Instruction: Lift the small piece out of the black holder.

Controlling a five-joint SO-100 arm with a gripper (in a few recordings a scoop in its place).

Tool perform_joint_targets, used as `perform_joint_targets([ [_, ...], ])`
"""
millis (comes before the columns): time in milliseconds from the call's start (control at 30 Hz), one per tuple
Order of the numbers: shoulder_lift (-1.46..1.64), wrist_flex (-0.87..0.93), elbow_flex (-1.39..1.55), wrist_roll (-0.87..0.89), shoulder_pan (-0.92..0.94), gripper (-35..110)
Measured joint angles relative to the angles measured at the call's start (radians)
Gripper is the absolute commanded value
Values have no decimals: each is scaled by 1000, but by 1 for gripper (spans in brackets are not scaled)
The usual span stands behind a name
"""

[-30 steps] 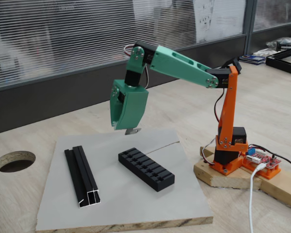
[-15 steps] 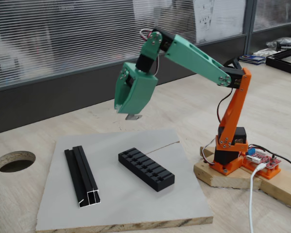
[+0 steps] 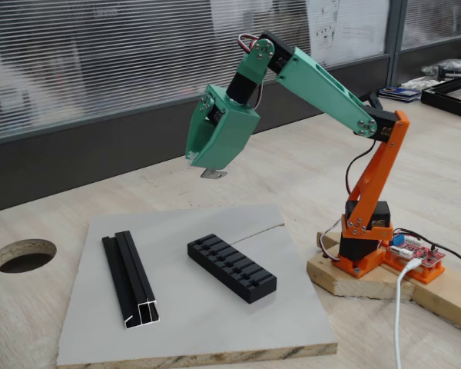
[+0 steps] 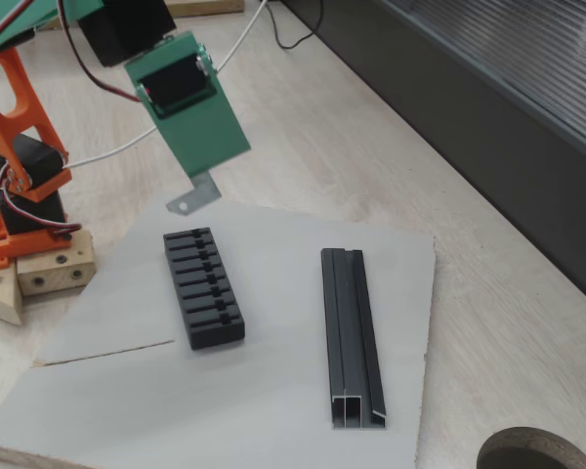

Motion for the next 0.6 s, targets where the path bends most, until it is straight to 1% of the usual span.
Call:
perform_joint_targets([
  [333,121,0,0,0,5,3],
  [600,138,5,0,0,5,3],
])
